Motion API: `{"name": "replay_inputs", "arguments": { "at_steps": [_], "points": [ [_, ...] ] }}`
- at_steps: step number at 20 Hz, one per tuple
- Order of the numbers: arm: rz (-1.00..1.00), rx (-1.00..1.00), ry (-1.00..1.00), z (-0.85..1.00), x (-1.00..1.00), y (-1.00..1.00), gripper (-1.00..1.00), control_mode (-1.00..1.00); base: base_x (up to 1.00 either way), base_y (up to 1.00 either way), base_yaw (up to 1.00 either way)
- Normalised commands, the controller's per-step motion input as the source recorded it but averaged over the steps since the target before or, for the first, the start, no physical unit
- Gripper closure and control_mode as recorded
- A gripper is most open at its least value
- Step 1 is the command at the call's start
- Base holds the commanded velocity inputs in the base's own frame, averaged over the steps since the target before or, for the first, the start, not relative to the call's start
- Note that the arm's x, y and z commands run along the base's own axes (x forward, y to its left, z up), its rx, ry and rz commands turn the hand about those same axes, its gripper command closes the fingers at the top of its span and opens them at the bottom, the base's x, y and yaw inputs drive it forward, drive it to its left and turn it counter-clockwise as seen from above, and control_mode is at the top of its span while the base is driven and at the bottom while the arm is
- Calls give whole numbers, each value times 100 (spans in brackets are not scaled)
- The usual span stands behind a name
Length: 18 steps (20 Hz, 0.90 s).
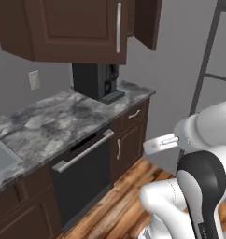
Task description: Close all open cabinet doors.
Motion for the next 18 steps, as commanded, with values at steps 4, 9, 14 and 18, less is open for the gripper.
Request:
{"name": "replay_inputs", "arguments": {
  "at_steps": [4, 9, 14, 18],
  "points": [
    [0, 0, 0, 0, 0, 0, -100, 100, 68, -26, 32],
    [0, 0, 0, 0, 0, 0, -100, 100, 63, -25, 38],
    [0, 0, 0, 0, 0, 0, -100, 100, 56, -37, 30],
    [0, 0, 0, 0, 0, 0, -100, 100, 55, -48, 15]
  ]
}}
